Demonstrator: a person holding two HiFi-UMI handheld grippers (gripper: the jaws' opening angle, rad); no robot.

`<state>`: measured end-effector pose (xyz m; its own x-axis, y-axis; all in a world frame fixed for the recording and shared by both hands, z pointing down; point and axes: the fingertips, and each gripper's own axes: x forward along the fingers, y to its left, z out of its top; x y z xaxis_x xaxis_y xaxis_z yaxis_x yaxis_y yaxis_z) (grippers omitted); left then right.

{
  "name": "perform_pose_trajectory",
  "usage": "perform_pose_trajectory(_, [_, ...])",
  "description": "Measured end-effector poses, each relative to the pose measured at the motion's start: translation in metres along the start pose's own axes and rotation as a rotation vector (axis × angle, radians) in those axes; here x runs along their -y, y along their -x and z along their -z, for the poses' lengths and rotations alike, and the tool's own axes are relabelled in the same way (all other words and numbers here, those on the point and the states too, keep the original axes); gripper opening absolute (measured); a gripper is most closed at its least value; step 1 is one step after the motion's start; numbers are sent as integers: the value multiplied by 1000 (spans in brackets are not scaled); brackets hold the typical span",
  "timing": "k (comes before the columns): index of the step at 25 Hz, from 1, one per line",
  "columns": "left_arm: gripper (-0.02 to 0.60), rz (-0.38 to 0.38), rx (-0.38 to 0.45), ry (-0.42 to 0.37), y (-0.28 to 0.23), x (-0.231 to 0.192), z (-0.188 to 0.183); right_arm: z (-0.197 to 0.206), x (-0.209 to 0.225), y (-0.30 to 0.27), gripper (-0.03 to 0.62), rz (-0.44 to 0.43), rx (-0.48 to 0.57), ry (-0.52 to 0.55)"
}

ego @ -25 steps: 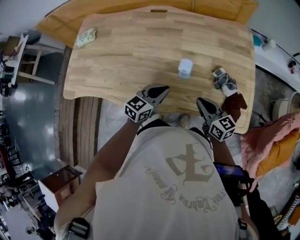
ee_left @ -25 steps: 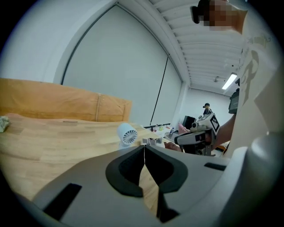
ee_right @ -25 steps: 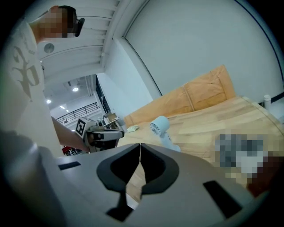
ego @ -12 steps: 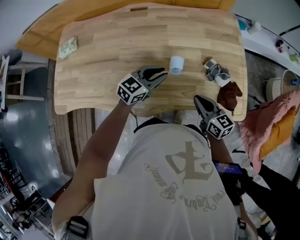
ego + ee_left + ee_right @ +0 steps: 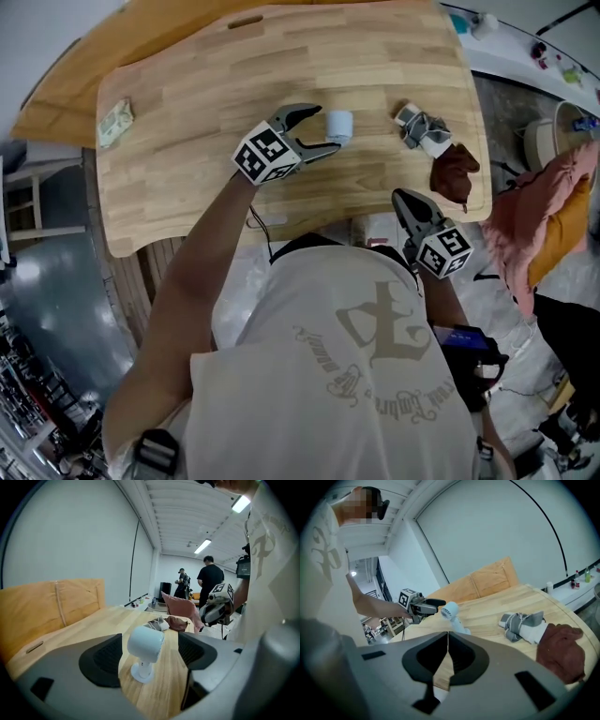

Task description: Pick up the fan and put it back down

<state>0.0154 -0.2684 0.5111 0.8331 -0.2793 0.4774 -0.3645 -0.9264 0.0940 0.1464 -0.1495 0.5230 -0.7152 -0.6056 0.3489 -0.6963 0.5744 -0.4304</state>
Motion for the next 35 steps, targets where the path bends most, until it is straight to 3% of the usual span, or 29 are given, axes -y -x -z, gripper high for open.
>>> perform_pose_trajectory(13, [364,202,-132,-166,-42,4,11,9,8,10,15,118,15,-58])
perform_pose_trajectory(20, [360,219,-159,-250,-55,3,17,11,6,10,15,147,23,-73])
perform_pose_trajectory(21, [352,217,-164,-268,-57,3,18,12,6,11,15,152,23,-77])
perform_pose_trajectory(22, [299,211,-164,-280,-58,2,19,13,7,12,15,158,24,-82])
perform_pose_trajectory(28, [293,170,-151,-318,-57,2,20,16,11,18,15,170,28,-99])
perform_pose_trajectory(35, [293,22,-105,-207,-34,-7,7,12,14,11,15,99,22,-82])
